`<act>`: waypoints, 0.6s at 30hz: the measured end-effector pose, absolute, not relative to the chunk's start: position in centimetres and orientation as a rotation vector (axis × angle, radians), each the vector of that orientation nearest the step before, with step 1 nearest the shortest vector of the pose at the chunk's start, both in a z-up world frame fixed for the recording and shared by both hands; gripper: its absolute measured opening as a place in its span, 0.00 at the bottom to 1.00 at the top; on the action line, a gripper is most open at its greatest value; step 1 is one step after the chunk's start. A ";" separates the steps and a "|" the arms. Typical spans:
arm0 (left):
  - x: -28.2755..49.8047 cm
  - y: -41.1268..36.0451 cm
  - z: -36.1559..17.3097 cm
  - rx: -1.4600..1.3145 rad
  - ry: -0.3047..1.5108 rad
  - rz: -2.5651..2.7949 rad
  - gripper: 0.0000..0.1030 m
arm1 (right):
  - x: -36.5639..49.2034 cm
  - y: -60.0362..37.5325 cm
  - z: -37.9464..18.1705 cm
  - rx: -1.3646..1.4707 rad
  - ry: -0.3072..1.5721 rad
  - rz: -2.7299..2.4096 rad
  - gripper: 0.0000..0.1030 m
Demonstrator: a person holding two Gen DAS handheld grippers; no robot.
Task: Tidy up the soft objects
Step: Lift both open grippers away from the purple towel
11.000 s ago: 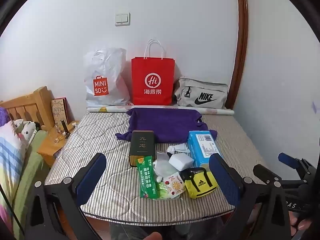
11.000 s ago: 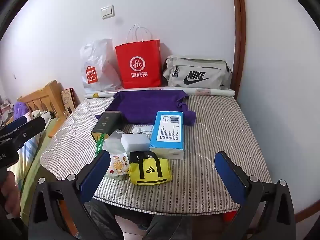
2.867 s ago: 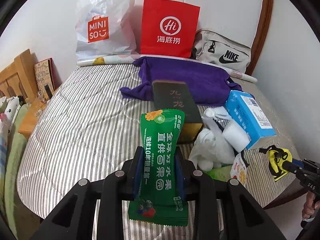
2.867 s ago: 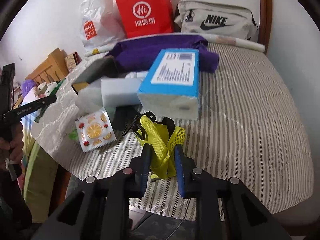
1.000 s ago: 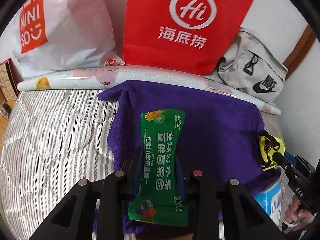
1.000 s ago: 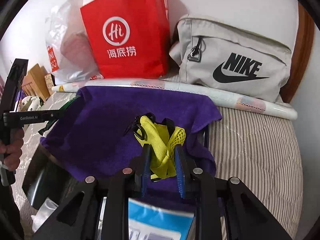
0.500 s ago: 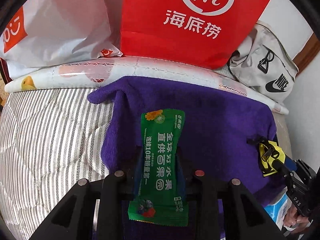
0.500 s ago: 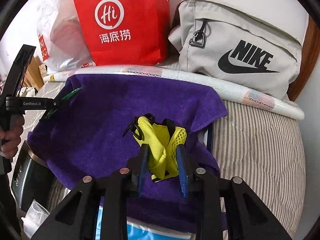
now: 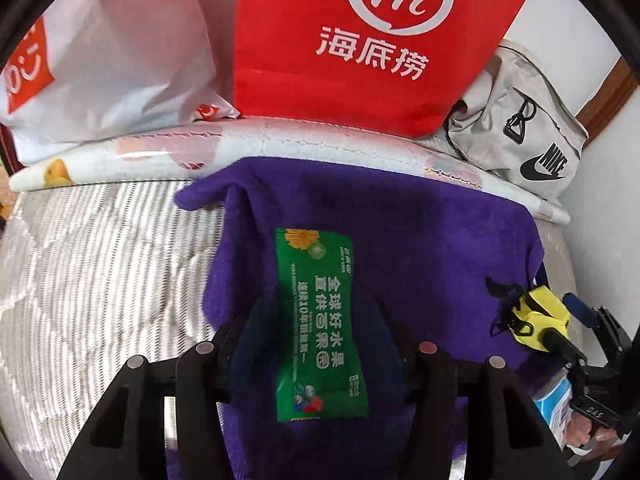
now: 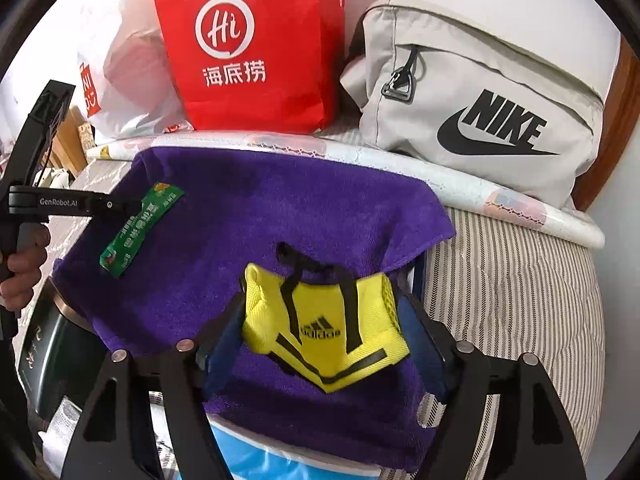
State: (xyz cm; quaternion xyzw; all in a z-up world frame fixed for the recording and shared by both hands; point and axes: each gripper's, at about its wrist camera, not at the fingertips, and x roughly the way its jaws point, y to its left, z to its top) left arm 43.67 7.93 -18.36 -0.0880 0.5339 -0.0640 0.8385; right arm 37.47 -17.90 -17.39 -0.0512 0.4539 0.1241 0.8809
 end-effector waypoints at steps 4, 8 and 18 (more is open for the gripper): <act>42.4 8.1 -17.0 -0.142 1.117 -0.091 0.51 | 36.6 -18.1 -16.2 -0.083 0.927 0.268 0.76; 40.7 8.7 -15.6 -0.137 1.124 -0.054 0.55 | 35.4 -18.2 -14.9 -0.093 0.898 0.251 0.78; 33.5 8.2 -10.4 -0.113 0.961 -0.134 0.55 | 29.9 -19.3 -10.6 -0.005 0.797 0.257 0.78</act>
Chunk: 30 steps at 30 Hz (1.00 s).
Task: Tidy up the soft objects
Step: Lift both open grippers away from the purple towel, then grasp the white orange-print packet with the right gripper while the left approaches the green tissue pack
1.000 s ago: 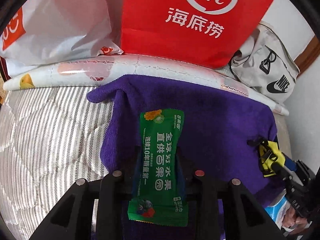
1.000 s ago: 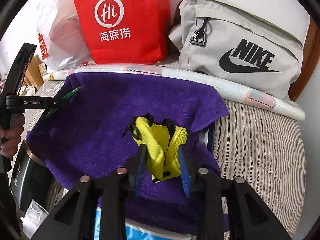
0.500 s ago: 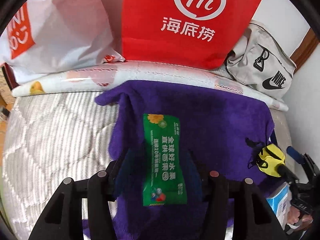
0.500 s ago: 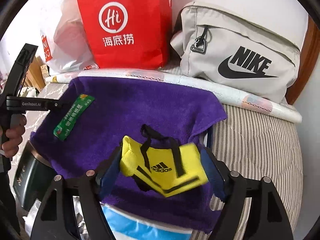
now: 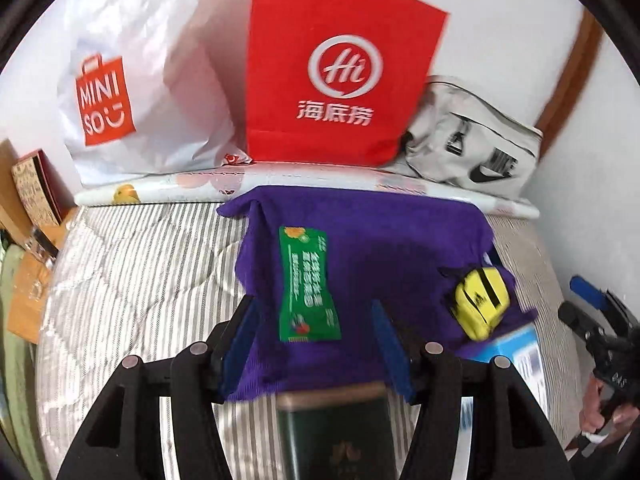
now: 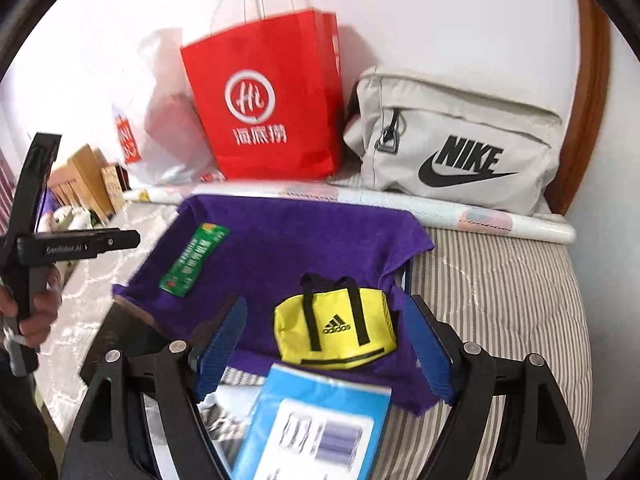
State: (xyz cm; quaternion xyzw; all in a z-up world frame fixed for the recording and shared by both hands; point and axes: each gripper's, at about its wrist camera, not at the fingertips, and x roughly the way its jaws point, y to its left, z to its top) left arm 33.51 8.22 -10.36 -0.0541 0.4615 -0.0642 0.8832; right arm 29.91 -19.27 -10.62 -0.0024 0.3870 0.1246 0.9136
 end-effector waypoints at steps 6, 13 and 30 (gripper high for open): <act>29.3 7.2 -8.2 -0.097 0.924 -0.131 0.54 | 26.0 -20.0 -9.5 0.022 0.773 0.228 0.78; 23.7 6.6 -8.5 -0.112 0.931 -0.159 0.55 | 20.1 -19.5 -9.6 -0.021 0.782 0.245 0.78; 15.3 7.4 -14.6 -0.153 1.000 -0.153 0.55 | 9.1 -12.4 -16.7 -0.066 0.918 0.548 0.78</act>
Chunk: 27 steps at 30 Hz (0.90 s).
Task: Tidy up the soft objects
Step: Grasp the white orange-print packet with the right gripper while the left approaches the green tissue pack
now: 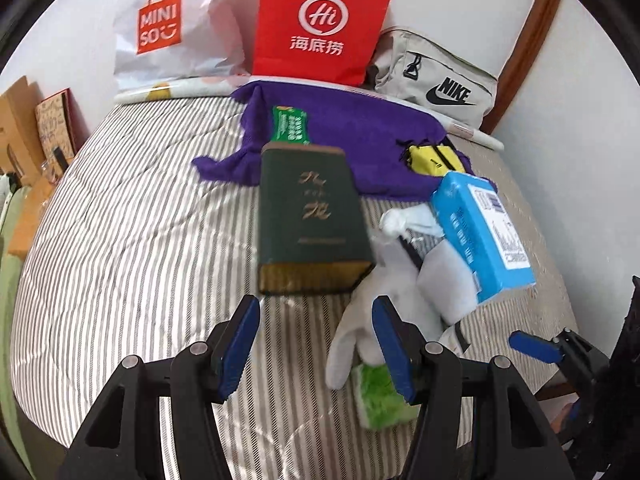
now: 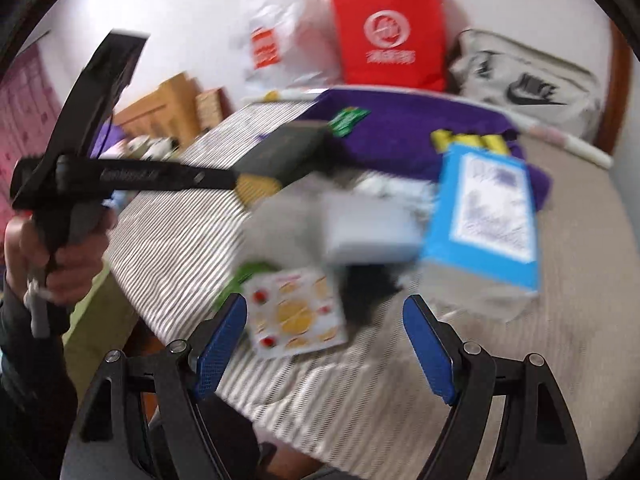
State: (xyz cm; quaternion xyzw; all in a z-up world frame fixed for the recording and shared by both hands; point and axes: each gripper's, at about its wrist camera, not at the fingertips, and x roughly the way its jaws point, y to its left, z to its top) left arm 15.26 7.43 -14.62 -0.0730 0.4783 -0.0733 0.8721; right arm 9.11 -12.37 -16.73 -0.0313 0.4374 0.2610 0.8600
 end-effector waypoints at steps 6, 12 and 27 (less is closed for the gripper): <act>14.0 8.7 -16.6 -0.192 1.025 -0.155 0.55 | 9.5 -10.8 -18.8 -0.087 0.946 0.567 0.78; 13.2 9.5 -16.7 -0.227 1.012 -0.152 0.55 | 11.0 -10.4 -20.5 -0.057 1.011 0.558 0.78; 13.1 7.9 -18.1 -0.209 1.065 -0.184 0.55 | 10.0 -10.3 -20.6 -0.132 0.957 0.549 0.54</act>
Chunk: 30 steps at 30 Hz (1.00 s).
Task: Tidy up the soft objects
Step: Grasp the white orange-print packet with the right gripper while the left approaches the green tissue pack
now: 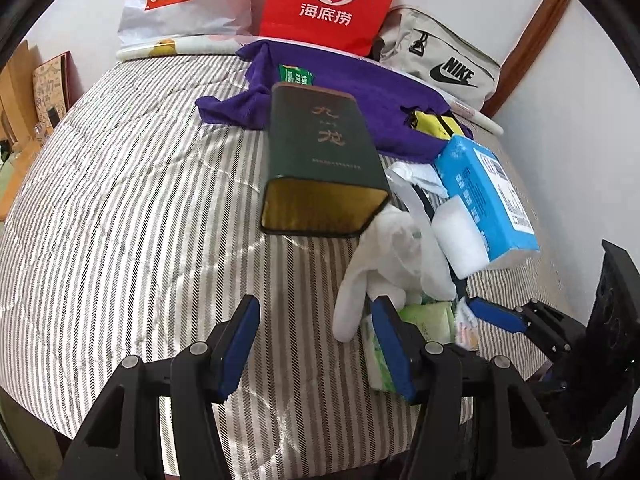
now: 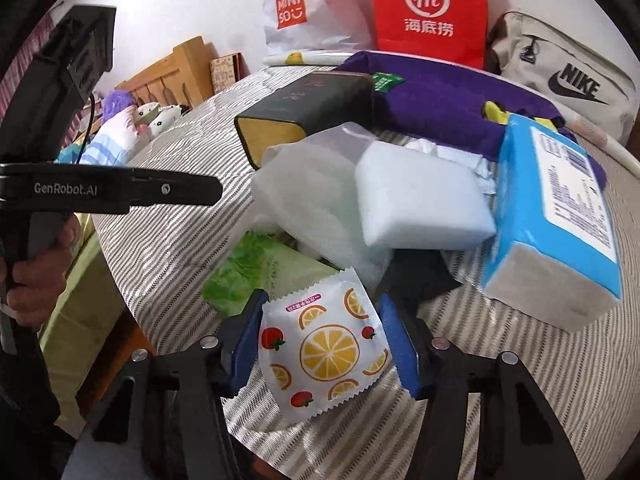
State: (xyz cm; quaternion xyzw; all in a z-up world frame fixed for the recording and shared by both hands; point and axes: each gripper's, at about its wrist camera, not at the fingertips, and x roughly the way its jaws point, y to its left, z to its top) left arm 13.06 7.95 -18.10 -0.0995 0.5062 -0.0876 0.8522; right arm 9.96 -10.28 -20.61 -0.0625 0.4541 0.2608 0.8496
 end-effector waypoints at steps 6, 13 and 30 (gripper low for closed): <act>12.8 7.2 -18.4 -0.196 1.083 -0.178 0.55 | 8.9 -12.3 -20.6 -0.124 0.957 0.521 0.52; 12.7 5.9 -19.0 -0.181 1.103 -0.185 0.55 | 8.3 -15.0 -21.1 -0.101 0.945 0.462 0.56; 12.6 5.8 -19.5 -0.193 1.118 -0.182 0.55 | 6.9 -17.1 -21.0 -0.073 0.943 0.467 0.72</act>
